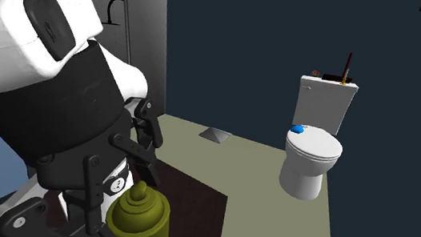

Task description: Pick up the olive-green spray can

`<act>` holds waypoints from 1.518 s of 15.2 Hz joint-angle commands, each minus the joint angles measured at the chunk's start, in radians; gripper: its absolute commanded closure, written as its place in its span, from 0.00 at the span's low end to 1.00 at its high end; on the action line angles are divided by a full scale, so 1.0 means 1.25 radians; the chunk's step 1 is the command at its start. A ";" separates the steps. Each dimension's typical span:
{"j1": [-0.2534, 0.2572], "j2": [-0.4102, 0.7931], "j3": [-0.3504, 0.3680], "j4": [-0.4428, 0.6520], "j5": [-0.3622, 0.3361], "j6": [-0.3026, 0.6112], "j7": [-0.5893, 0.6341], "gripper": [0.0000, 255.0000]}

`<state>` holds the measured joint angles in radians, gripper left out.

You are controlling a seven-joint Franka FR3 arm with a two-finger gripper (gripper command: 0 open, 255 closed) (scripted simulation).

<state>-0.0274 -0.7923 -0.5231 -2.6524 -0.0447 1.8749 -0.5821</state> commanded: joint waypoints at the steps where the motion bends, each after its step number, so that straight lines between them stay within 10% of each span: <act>1: 0.000 0.001 0.000 -0.002 0.000 0.000 0.000 1.00; 23: 0.015 -0.014 0.043 0.147 0.027 -0.158 0.039 1.00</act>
